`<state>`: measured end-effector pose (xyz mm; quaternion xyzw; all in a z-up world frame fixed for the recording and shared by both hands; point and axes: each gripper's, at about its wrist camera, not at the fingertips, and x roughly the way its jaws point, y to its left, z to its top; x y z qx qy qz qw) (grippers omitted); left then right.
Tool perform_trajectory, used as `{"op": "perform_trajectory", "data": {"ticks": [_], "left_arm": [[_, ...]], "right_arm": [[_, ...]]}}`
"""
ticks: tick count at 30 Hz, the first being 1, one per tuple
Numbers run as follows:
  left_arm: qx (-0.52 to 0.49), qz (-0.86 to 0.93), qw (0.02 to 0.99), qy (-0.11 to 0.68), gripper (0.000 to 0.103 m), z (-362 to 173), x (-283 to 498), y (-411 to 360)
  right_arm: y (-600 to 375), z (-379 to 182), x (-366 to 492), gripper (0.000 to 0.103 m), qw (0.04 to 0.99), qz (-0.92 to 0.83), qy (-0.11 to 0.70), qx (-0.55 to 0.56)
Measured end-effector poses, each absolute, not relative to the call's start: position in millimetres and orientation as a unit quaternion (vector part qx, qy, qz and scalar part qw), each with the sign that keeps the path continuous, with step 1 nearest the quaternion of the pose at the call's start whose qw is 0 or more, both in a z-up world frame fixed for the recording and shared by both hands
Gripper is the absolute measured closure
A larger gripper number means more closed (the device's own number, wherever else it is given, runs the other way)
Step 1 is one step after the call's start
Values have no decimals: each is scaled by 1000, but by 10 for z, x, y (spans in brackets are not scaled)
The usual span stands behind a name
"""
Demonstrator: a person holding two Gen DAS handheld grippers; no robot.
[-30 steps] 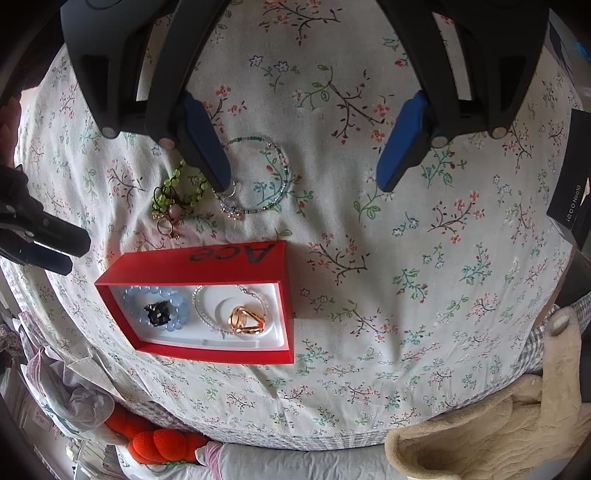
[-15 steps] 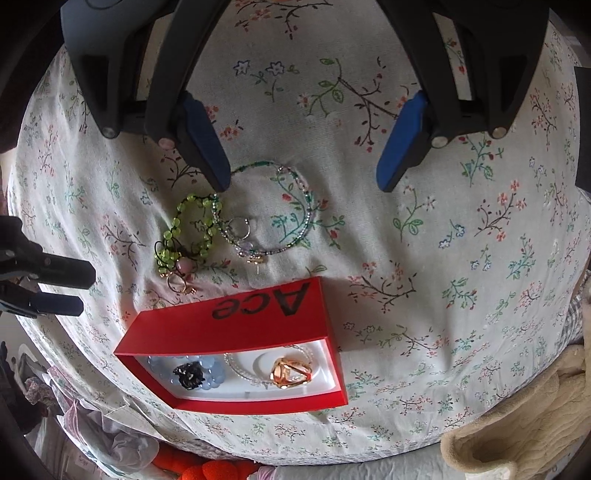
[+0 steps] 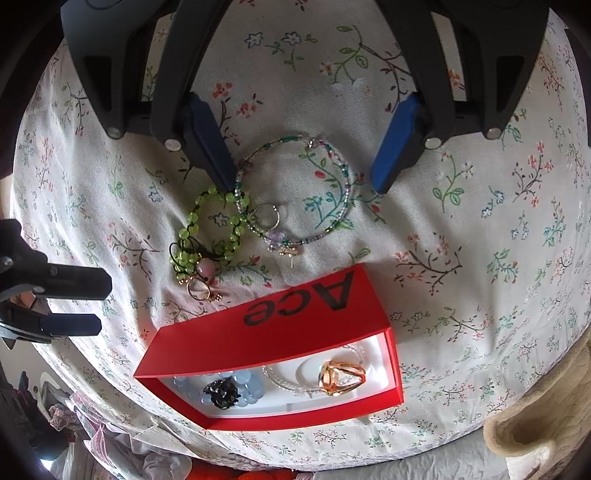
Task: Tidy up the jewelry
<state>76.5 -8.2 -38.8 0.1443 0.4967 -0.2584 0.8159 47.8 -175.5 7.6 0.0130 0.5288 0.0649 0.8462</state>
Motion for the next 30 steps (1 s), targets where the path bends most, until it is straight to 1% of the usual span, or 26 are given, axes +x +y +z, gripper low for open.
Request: {"op": "perform_trajectory", "data": {"ticks": [1, 4, 6, 13, 14, 15, 20, 23, 25, 30], "left_arm": [[145, -260, 816, 496, 34, -378, 761, -92], [143, -261, 816, 496, 44, -361, 756, -76], [138, -259, 816, 497, 48, -354, 762, -48], [116, -248, 822, 500, 54, -303, 767, 86], [115, -244, 822, 501, 62, -298, 767, 105], [115, -240, 821, 505, 77, -301, 773, 126], [112, -216, 824, 512, 77, -306, 793, 242], [98, -213, 827, 511, 81, -267, 792, 310], [90, -213, 827, 512, 87, -241, 786, 334], [74, -208, 829, 514, 90, -188, 788, 387]], "right_arm": [[-1756, 75, 478, 26, 846, 65, 529, 13], [-1759, 68, 479, 26, 846, 63, 529, 12], [-1759, 59, 483, 26, 846, 62, 530, 13], [-1704, 24, 504, 26, 843, 65, 534, 11], [-1687, 18, 503, 26, 843, 66, 535, 10], [-1673, 12, 505, 26, 842, 67, 535, 8], [-1605, -35, 539, 26, 840, 71, 538, 7], [-1586, -29, 578, 26, 840, 71, 537, 20], [-1574, -14, 607, 26, 842, 72, 534, 32], [-1491, -23, 688, 26, 840, 76, 535, 56]]}}
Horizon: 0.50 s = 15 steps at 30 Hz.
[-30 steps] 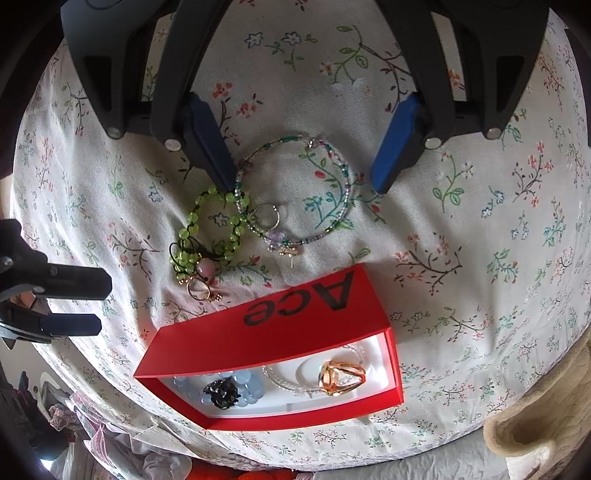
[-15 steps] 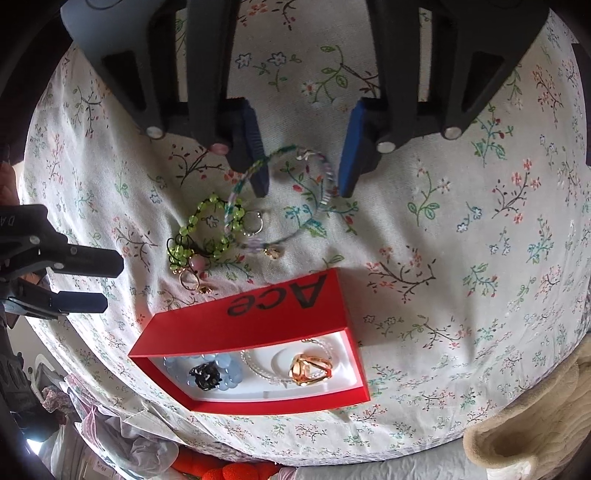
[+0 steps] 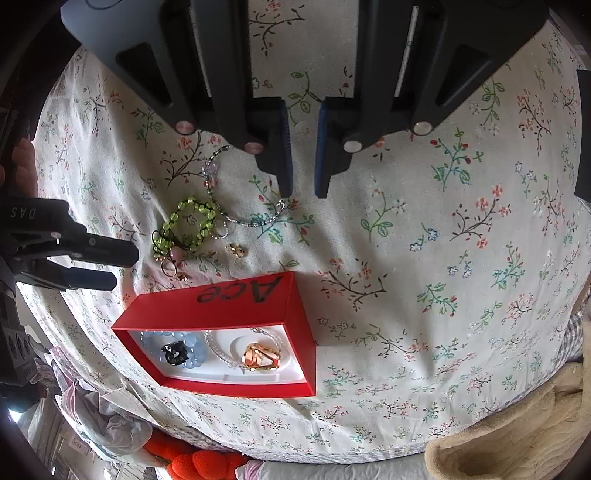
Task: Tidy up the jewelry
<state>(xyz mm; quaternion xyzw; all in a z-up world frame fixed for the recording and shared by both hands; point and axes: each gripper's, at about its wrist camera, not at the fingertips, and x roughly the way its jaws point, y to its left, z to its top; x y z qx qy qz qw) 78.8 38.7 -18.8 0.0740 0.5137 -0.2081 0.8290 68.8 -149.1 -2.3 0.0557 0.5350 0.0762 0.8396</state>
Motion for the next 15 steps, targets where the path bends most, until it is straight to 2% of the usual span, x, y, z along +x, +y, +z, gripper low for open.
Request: {"op": "perform_trajectory", "data": {"ticks": [3, 5, 7, 10, 15], "left_arm": [[61, -203, 827, 520, 90, -195, 806, 419], [44, -204, 826, 524, 90, -199, 830, 432], [26, -207, 822, 529, 87, -204, 856, 435], [18, -204, 821, 533, 83, -216, 877, 405], [34, -189, 817, 544, 83, -284, 895, 314]], "right_arm": [[-1423, -32, 729, 29, 837, 77, 537, 69], [-1372, -57, 760, 39, 830, 86, 544, 85], [-1306, -109, 770, 43, 820, 93, 555, 100], [-1209, -209, 789, 43, 810, 89, 570, 108], [-1132, -280, 814, 46, 814, 61, 571, 86]]}}
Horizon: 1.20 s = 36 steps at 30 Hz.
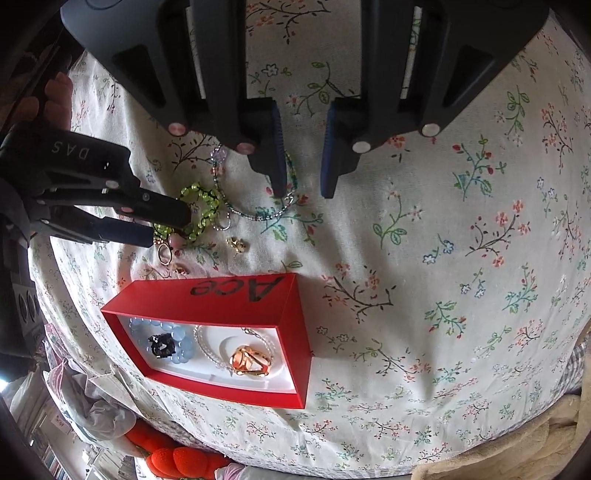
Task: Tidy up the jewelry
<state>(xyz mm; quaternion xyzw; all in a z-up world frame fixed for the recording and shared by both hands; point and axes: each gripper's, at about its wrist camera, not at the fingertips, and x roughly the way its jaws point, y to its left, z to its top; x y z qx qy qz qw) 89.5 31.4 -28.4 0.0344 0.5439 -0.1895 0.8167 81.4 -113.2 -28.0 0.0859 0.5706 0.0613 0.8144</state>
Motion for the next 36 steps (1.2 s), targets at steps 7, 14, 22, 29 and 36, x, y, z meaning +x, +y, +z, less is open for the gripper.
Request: {"op": "perform_trajectory", "data": {"ticks": [7, 14, 22, 29, 36], "left_arm": [[39, -175, 810, 559, 83, -347, 912, 296], [44, -168, 809, 561, 83, -345, 913, 289], [37, -154, 808, 568, 83, -337, 930, 270], [27, -152, 808, 568, 83, -326, 916, 277], [23, -156, 806, 570, 93, -319, 911, 250]], "right_arm": [[-1237, -286, 708, 55, 811, 70, 579, 48], [-1585, -271, 527, 69, 805, 61, 589, 38], [-1886, -168, 411, 67, 807, 66, 579, 95], [-1764, -127, 483, 67, 805, 94, 570, 135], [-1510, -260, 661, 75, 793, 104, 583, 146]]}}
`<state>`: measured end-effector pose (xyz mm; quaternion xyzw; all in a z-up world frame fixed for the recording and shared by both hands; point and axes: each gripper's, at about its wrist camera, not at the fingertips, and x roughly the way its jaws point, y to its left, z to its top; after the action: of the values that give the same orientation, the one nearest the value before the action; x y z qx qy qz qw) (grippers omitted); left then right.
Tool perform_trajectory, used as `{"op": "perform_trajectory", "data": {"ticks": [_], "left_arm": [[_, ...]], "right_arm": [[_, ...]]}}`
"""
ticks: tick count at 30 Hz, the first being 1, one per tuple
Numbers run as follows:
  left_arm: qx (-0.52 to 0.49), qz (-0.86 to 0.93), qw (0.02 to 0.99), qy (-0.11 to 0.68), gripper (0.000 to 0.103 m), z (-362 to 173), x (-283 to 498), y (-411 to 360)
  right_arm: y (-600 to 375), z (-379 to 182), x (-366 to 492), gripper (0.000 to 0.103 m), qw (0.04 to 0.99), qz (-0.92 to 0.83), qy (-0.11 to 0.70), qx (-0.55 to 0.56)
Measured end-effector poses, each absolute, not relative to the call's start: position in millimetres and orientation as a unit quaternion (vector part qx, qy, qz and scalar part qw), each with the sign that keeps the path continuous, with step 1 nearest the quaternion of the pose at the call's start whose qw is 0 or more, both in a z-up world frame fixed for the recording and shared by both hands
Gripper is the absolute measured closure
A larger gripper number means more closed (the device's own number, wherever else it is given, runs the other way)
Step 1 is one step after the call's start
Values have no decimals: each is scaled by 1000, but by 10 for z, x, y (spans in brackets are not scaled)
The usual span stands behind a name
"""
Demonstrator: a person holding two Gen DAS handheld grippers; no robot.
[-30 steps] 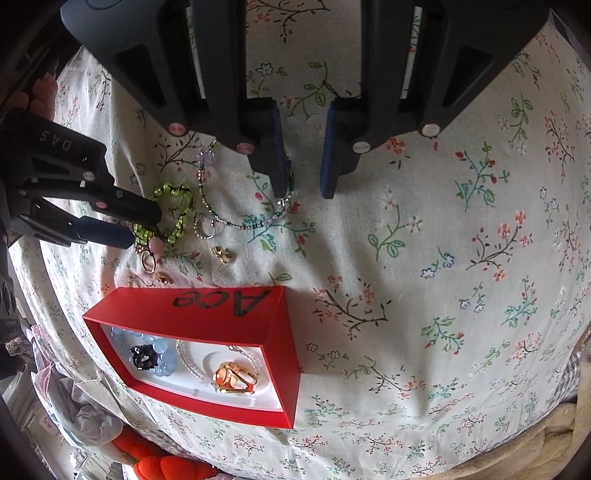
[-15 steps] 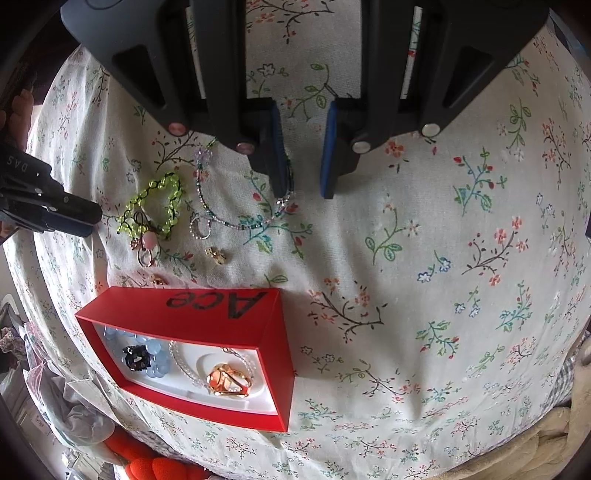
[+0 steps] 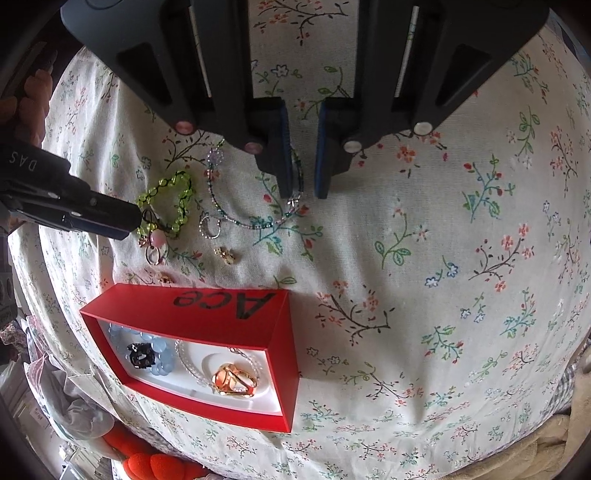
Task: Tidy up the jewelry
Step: 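Lift the held bracelets off the bed with both tools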
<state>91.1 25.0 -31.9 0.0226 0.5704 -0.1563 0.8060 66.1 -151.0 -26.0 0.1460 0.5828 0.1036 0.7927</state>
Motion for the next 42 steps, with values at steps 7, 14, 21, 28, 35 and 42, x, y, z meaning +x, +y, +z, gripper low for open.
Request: {"op": "perform_trajectory", "data": {"ticks": [7, 14, 21, 28, 35, 42], "left_arm": [[6, -151, 805, 574, 99, -295, 851, 305], [-12, -172, 814, 555, 99, -30, 776, 299], [-24, -200, 829, 522, 100, 326, 680, 187], [-32, -224, 828, 513, 100, 411, 647, 15], [-22, -225, 817, 531, 99, 293, 651, -117], [2, -191, 815, 547, 99, 124, 751, -37]], "right_arm": [[-1670, -274, 597, 95, 785, 102, 596, 139], [-1877, -38, 402, 96, 796, 107, 578, 148], [-2072, 403, 195, 96, 823, 125, 528, 170], [-2115, 760, 52, 96, 835, 169, 485, 196], [-2168, 563, 65, 96, 824, 130, 527, 163], [-2344, 3, 172, 96, 787, 54, 603, 122]]}}
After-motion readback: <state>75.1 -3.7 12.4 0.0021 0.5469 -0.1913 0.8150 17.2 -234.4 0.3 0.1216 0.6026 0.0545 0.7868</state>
